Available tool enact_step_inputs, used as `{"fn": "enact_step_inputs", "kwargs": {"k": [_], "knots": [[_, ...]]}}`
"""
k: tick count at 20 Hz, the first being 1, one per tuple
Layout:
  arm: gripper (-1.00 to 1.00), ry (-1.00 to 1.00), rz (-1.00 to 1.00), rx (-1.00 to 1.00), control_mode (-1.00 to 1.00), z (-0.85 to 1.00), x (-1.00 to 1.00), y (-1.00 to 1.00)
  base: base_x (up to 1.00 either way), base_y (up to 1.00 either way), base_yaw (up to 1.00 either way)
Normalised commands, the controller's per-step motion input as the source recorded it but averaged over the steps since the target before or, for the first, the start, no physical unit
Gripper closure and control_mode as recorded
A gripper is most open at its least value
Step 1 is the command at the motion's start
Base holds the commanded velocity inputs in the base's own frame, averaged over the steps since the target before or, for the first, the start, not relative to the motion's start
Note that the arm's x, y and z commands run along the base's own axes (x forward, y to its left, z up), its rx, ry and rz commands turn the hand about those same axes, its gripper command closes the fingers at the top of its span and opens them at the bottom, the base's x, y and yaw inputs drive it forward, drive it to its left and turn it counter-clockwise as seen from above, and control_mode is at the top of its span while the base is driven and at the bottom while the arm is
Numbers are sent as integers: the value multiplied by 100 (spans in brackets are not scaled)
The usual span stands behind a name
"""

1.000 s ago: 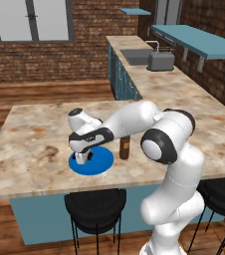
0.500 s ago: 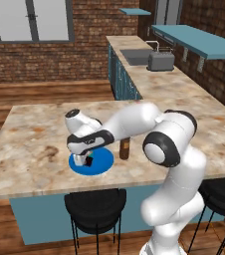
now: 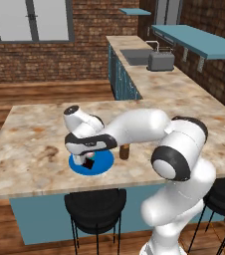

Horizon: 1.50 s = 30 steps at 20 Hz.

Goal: Take the cinnamon bottle from the cabinet and place it on the dining table, next to the plate with the cupcake. Then take the chocolate from the dining counter and place it on the cupcake plate.

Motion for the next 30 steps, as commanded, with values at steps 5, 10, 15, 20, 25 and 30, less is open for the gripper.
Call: {"fn": "enact_step_inputs", "kwargs": {"k": [5, 10, 15, 20, 25, 30], "knots": [[-100, 0, 0, 3, -100, 67, -32, 0, 0, 0, 0], [-100, -1, 0, 9, -100, 62, -43, -14, 0, 0, 0], [-100, -7, 0, 14, -100, 49, -62, -39, 0, 0, 0], [-100, -11, 0, 17, -100, 49, -73, -64, 0, 0, 0], [-100, -12, 0, 17, -100, 53, -77, -72, 0, 0, 0], [-100, -8, 0, 17, -100, 49, -77, -73, 0, 0, 0]]}}
